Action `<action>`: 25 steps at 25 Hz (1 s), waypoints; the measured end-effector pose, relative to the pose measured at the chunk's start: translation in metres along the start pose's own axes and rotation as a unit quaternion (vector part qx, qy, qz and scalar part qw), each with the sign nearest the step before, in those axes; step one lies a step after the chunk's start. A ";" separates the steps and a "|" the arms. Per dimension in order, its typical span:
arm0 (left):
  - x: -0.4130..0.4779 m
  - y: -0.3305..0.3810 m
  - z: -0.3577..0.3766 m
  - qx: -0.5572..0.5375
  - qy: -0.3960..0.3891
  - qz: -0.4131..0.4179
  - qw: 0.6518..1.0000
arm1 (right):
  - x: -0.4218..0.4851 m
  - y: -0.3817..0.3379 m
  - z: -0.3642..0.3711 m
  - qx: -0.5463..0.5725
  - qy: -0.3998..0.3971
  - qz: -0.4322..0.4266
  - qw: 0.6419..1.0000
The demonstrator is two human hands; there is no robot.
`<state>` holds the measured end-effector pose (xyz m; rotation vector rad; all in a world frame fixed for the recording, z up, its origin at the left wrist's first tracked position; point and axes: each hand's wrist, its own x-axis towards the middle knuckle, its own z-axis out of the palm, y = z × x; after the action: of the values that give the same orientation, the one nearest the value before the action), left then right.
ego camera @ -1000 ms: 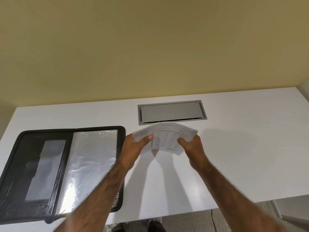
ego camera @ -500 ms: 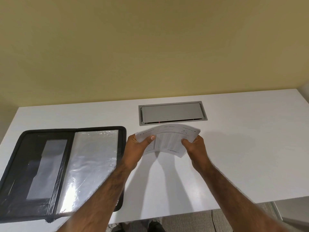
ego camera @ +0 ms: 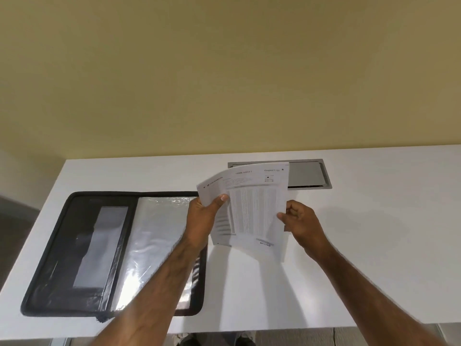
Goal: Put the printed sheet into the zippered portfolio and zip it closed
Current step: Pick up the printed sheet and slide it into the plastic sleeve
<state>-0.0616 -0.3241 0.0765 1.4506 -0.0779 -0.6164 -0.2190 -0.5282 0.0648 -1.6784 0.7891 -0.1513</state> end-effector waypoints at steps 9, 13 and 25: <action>0.075 0.020 -0.154 0.248 0.134 0.000 0.960 | 0.072 -0.085 0.099 -0.023 -0.016 -0.035 0.999; 0.093 -0.016 -0.211 0.565 0.025 -0.021 0.824 | 0.115 -0.111 0.125 -0.066 0.032 -0.042 0.996; 0.127 -0.066 -0.236 0.745 -0.012 0.121 0.656 | 0.166 -0.128 0.168 -0.072 0.065 -0.031 0.995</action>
<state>0.1195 -0.1665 -0.0597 2.9522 -0.9892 -0.2432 0.0443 -0.4777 0.0829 -1.8434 0.8626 -0.2537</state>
